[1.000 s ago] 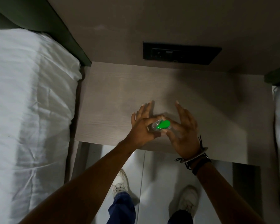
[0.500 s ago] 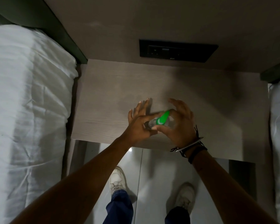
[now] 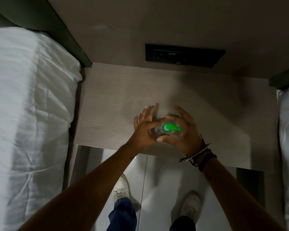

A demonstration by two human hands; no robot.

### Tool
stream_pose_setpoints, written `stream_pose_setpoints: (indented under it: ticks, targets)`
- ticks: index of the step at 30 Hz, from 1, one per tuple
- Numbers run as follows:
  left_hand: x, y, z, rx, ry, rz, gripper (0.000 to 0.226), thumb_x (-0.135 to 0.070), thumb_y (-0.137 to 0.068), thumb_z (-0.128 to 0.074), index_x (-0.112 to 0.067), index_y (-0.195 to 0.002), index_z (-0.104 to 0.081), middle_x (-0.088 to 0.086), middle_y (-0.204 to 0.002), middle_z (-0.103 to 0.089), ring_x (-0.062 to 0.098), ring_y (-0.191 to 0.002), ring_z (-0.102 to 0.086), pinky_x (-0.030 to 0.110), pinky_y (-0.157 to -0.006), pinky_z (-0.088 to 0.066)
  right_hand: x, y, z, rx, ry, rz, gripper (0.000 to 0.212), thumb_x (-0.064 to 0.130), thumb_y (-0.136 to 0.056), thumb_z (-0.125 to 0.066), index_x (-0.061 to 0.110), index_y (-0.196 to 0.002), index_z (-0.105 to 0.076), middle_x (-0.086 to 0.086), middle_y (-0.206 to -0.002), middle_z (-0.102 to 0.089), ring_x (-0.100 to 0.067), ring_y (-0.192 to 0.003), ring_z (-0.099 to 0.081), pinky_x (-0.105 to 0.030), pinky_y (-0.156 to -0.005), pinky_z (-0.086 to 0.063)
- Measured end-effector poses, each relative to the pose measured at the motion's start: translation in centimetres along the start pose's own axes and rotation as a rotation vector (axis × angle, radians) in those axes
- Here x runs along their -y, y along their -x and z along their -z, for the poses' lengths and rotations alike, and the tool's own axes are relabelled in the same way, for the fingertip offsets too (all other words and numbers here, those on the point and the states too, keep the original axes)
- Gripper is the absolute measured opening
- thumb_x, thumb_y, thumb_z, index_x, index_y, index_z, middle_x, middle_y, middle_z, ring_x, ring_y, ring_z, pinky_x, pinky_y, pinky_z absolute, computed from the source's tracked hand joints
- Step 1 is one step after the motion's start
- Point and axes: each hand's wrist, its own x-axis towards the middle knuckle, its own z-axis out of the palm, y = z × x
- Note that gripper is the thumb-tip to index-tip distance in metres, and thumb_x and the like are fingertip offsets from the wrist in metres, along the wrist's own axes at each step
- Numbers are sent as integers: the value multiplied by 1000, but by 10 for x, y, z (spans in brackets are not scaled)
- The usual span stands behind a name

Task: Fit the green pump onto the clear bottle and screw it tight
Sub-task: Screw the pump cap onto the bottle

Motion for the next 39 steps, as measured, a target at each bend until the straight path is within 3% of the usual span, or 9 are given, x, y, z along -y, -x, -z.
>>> stream_pose_setpoints:
  ticks: [7, 11, 14, 17, 20, 25, 30, 35, 39]
  targets:
    - [2, -4, -2, -6, -66, 31, 59, -48, -67, -78, -40, -121, -58, 0, -160, -9, 20, -146, 5, 51, -113, 4, 6, -4, -4, -98, 52, -5, 42, 14, -53, -91, 9, -91, -72, -15, -129, -60, -38, -124, -48, -61, -99, -41]
    - [2, -4, 0, -9, -50, 10, 59, -47, -71, -74, -42, -126, -53, 2, -160, -7, 21, -145, 7, 50, -113, 5, 4, -3, -1, -9, 21, -31, 68, 22, -54, -92, 12, -115, -63, -16, -144, -44, -32, -136, -36, -56, -110, -34]
    - [0, -7, 0, -18, -54, 34, 59, -46, -65, -80, -35, -120, -60, 0, -160, -10, 12, -142, 8, 48, -114, 5, -2, -3, 7, 2, 30, 37, 47, 8, -63, -84, 14, -107, -70, -12, -141, -50, -37, -133, -38, -63, -107, -33]
    - [2, -1, -9, -22, -55, 31, 47, -45, -69, -78, -30, -112, -65, -1, -160, -10, 12, -143, 8, 45, -113, 8, 2, -1, 1, -109, 84, 2, 47, 23, -48, -93, 13, -88, -71, -13, -124, -63, -35, -121, -52, -60, -97, -43]
    - [5, 0, -13, -12, -52, 40, 35, -40, -73, -75, -26, -105, -67, 0, -160, -8, 13, -143, 10, 47, -113, 10, 3, 2, -1, -36, 75, -34, 71, 31, -48, -94, 12, -110, -65, -16, -141, -48, -33, -132, -42, -57, -107, -38]
    - [1, -4, -11, -16, -40, 12, 49, -48, -67, -77, -33, -111, -65, 0, -160, -11, 11, -142, 10, 48, -113, 7, -4, 2, 1, -72, 124, 19, 44, 24, -57, -89, 14, -97, -72, -10, -129, -61, -35, -128, -46, -63, -101, -37]
    - [2, 0, -6, -33, -13, -8, 54, -51, -70, -72, -42, -121, -57, 2, -160, -12, 20, -145, 6, 51, -113, 7, 3, -1, -9, -127, 91, -62, 70, 40, -48, -92, 16, -108, -63, -13, -141, -48, -32, -130, -43, -55, -106, -39]
    - [0, -2, -6, -37, -23, -11, 60, -47, -67, -77, -43, -122, -55, 2, -159, -14, 23, -145, 3, 54, -112, 4, -3, 2, -4, -79, 80, 7, 36, 19, -60, -88, 14, -92, -72, -10, -134, -58, -37, -133, -39, -63, -104, -35]
    - [-3, -2, -4, -23, -66, 18, 62, -56, -70, -71, -49, -127, -48, 1, -160, -11, 26, -146, 2, 54, -112, 4, 5, 1, -7, -205, 156, -67, 63, 36, -47, -92, 7, -96, -65, -12, -127, -59, -31, -124, -50, -56, -97, -43]
